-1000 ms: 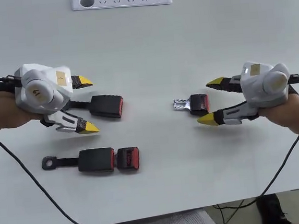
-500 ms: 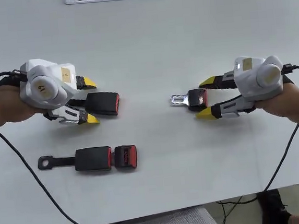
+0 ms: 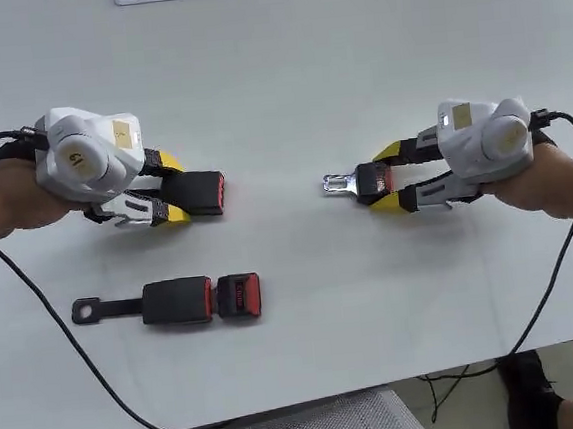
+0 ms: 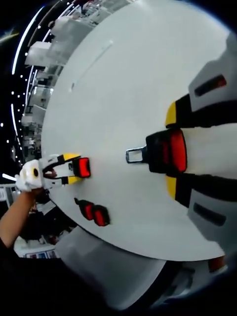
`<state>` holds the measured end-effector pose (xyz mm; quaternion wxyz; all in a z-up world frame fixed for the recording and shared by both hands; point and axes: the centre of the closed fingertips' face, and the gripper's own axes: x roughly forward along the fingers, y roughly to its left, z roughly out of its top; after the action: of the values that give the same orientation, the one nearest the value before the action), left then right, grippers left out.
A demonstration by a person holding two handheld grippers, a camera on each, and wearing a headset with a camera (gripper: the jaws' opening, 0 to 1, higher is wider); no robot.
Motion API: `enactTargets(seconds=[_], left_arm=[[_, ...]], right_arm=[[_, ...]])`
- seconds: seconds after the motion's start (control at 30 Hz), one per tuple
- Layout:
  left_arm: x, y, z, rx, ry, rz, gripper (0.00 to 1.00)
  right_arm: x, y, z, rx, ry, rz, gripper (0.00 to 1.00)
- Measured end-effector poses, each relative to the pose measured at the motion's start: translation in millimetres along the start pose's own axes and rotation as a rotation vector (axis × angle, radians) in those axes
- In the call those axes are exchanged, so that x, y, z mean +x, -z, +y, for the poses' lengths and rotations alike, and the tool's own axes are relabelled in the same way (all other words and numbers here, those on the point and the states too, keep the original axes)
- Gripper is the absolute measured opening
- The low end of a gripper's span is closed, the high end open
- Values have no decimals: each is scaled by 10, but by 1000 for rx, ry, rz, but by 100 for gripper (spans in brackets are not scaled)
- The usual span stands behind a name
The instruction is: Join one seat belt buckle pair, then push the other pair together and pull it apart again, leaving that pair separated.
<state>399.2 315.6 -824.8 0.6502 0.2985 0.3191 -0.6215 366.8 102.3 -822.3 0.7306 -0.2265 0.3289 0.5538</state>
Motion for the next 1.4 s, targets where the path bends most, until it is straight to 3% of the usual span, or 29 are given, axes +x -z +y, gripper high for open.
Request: enactTargets(seconds=[0.1, 0.67, 1.0, 1.4], left_arm=[[-3, 1, 5, -8, -2, 1, 36], [-4, -13, 29, -29, -12, 20, 36], [-10, -12, 29, -30, -12, 28, 36], [-19, -2, 27, -27, -11, 38, 36]], right_arm=[[-13, 0, -11, 21, -9, -40, 35], [57, -127, 30, 47, -16, -123, 35], [227, -353, 110, 56, -37, -173, 35], [487, -595, 127, 35, -41, -186, 35]])
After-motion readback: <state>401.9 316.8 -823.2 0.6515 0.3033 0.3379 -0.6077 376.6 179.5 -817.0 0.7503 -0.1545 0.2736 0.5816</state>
